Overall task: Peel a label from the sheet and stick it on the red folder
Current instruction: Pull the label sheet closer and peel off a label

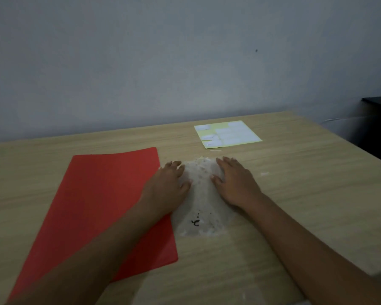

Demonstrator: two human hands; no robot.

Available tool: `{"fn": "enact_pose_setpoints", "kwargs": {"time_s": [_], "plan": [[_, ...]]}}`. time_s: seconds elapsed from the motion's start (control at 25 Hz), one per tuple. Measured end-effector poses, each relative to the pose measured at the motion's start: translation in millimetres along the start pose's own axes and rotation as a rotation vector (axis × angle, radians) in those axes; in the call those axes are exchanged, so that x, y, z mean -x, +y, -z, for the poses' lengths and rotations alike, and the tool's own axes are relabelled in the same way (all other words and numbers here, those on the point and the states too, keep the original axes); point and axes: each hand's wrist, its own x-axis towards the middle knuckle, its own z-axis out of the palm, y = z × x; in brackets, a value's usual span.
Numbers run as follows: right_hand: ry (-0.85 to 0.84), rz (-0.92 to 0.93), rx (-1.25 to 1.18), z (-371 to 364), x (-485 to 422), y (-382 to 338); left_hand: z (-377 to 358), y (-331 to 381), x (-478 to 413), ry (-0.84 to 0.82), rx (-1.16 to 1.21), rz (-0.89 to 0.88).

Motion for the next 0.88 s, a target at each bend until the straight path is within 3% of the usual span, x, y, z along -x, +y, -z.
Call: {"fn": "enact_pose_setpoints", "kwargs": {"time_s": [0.4, 0.88], "plan": [[0.006, -0.136, 0.080, 3.8, -73.9, 55.8, -57.1, 32.1, -120.5, -0.077, 0.047, 0.057], [-0.010, -0.118, 0.159, 6.9, -80.4, 61.0, -57.2, 33.6, -124.8, -0.091, -0.015, 0.059]]}}
